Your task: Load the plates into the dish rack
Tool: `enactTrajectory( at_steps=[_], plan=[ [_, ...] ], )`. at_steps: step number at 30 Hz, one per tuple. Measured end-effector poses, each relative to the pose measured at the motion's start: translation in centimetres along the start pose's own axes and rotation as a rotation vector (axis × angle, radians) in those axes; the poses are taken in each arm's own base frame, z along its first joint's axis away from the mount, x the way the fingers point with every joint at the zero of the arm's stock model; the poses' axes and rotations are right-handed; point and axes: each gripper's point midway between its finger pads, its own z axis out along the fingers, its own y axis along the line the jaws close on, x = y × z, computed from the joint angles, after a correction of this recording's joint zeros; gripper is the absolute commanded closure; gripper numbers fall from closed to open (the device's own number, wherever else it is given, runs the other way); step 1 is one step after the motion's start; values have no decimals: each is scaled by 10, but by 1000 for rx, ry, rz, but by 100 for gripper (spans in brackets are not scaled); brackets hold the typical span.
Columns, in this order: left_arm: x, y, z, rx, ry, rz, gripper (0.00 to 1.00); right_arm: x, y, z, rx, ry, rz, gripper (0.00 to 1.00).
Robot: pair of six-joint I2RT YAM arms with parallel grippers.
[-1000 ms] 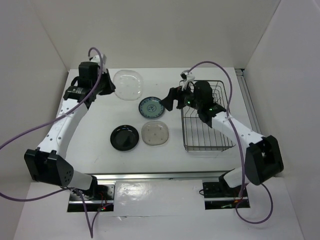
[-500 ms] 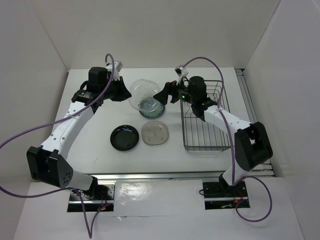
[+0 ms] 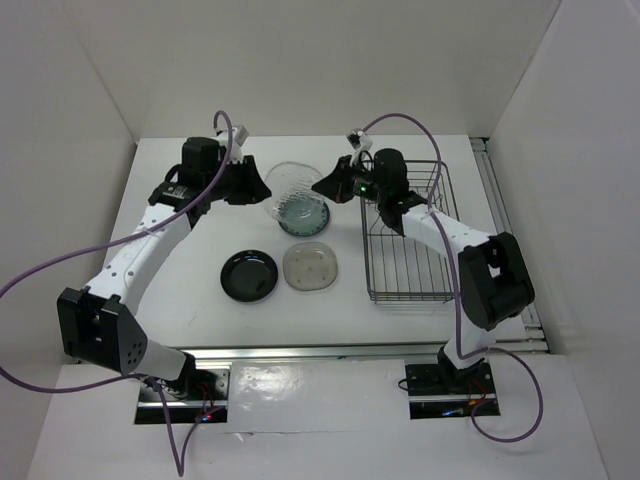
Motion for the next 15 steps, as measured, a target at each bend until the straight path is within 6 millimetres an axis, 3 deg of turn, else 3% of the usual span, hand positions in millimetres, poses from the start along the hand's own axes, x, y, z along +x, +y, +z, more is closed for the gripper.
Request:
enactTrajectory(
  at_steps=[2,4,6,8,13,15],
  plan=[
    [2,4,2,-31,10,-21,0,-2,-9,-2,72,0,2,100],
    [3,9,5,-71,18,-45,0,-9,-23,-8,196,-13,-4,100],
    [5,17,6,-121,22,-64,0,-19,-40,-28,367,-39,-11,100],
    [6,25,4,-163,25,-72,0,-37,-53,-59,555,-85,-29,100],
    [6,41,0,-250,24,-96,0,-100,-62,-146,933,-255,-82,100],
    [8,47,1,-279,31,-101,0,-109,-66,-170,1040,-284,-92,100]
  ],
)
